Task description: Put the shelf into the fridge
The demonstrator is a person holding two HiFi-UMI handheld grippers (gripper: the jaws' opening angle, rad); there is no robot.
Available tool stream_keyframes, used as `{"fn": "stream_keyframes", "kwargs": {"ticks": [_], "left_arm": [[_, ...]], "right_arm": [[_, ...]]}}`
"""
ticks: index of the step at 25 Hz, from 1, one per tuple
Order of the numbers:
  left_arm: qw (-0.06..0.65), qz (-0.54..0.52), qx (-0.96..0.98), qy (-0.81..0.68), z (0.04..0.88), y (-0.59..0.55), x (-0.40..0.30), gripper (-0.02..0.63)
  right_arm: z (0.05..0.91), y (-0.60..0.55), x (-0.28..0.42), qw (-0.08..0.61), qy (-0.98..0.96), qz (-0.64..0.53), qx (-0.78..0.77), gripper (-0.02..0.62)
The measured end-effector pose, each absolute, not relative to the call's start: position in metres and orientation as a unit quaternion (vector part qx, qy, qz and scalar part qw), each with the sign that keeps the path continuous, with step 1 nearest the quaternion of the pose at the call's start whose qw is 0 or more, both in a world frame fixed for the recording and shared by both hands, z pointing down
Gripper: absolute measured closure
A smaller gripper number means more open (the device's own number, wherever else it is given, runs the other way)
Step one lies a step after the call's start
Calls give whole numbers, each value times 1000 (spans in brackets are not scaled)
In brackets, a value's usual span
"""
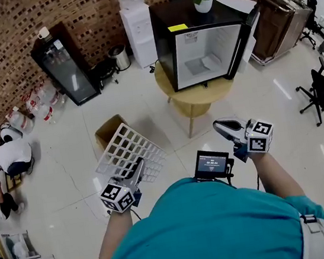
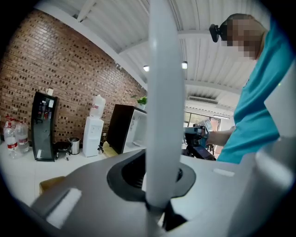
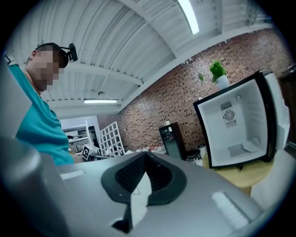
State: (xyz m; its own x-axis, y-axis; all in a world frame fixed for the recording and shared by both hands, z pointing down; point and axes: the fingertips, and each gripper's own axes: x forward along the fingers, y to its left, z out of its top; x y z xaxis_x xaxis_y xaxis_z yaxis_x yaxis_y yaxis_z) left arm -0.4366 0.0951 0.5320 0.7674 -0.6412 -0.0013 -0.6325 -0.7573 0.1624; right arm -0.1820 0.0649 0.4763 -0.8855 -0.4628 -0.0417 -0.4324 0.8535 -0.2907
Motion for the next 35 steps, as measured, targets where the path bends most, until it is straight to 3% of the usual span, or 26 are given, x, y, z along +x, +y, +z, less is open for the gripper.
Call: {"fn": "stream_keyframes", "kwargs": {"ticks": [11, 20, 35], "left_arm": [[49, -38, 920, -386, 521, 13, -317, 572], [99, -56, 916, -385, 533, -41, -271, 572], [334, -236, 875, -260, 531, -175, -329, 571]], "right_arm": [[486, -42, -70, 59, 976, -126, -168, 594], [476, -106, -34, 57, 979, -119, -155, 594], [430, -173, -70, 18, 951, -117, -285, 594]]}}
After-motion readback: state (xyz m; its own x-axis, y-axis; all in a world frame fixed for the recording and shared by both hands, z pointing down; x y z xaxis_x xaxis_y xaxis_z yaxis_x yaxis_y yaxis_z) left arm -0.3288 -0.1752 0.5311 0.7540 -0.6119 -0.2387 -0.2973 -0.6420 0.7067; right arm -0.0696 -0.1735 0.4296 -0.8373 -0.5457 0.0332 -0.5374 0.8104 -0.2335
